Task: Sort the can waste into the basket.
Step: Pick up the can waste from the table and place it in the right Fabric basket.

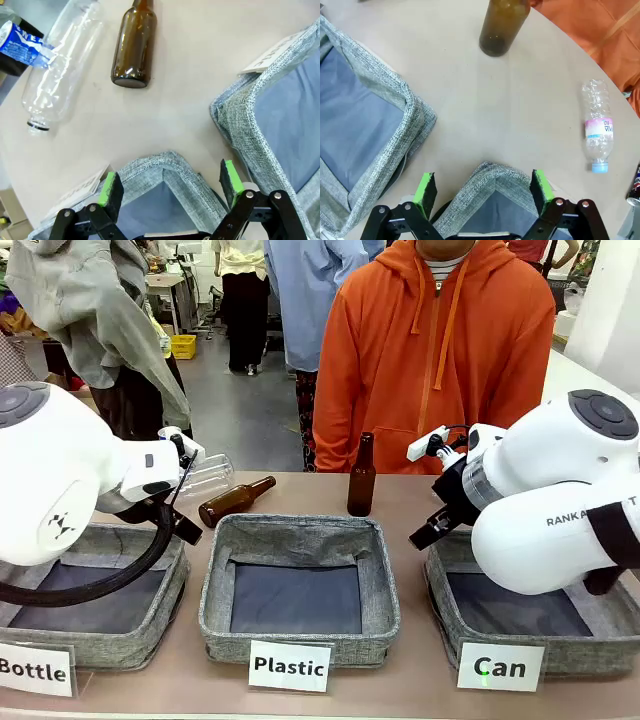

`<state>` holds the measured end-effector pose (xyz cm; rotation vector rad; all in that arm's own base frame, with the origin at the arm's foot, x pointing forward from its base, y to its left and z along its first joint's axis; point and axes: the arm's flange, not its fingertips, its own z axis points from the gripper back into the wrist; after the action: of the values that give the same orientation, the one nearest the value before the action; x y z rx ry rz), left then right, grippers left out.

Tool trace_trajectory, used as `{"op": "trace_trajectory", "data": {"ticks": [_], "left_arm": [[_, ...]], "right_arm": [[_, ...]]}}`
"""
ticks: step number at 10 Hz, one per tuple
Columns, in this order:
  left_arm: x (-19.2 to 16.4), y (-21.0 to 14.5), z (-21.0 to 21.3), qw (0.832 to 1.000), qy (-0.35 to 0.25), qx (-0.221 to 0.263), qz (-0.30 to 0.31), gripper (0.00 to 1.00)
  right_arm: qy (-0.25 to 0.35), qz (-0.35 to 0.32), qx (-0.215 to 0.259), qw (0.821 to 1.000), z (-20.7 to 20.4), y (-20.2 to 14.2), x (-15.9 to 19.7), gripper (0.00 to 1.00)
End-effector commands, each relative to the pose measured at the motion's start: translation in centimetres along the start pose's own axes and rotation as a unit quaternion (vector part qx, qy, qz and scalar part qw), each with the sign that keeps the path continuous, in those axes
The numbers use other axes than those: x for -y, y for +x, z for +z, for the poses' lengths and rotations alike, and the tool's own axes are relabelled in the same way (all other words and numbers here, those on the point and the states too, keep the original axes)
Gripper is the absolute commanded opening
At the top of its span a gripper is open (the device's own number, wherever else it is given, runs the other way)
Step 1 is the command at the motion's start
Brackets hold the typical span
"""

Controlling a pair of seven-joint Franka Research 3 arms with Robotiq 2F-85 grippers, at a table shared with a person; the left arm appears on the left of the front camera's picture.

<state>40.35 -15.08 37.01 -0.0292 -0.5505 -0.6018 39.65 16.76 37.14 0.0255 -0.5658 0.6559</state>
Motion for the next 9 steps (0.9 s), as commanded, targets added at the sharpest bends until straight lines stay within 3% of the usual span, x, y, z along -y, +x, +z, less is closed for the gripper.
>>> {"op": "trace_trajectory", "data": {"ticks": [1, 9], "left_arm": [[0.0, 0.0, 0.0, 1.0, 0.0, 0.0, 0.0, 1.0], [0.0, 0.0, 0.0, 1.0, 0.0, 0.0, 0.0, 1.0]], "right_arm": [[0.0, 0.0, 0.0, 1.0, 0.0, 0.0, 0.0, 1.0], [0.0, 0.0, 0.0, 1.0, 0.0, 0.0, 0.0, 1.0]]}}
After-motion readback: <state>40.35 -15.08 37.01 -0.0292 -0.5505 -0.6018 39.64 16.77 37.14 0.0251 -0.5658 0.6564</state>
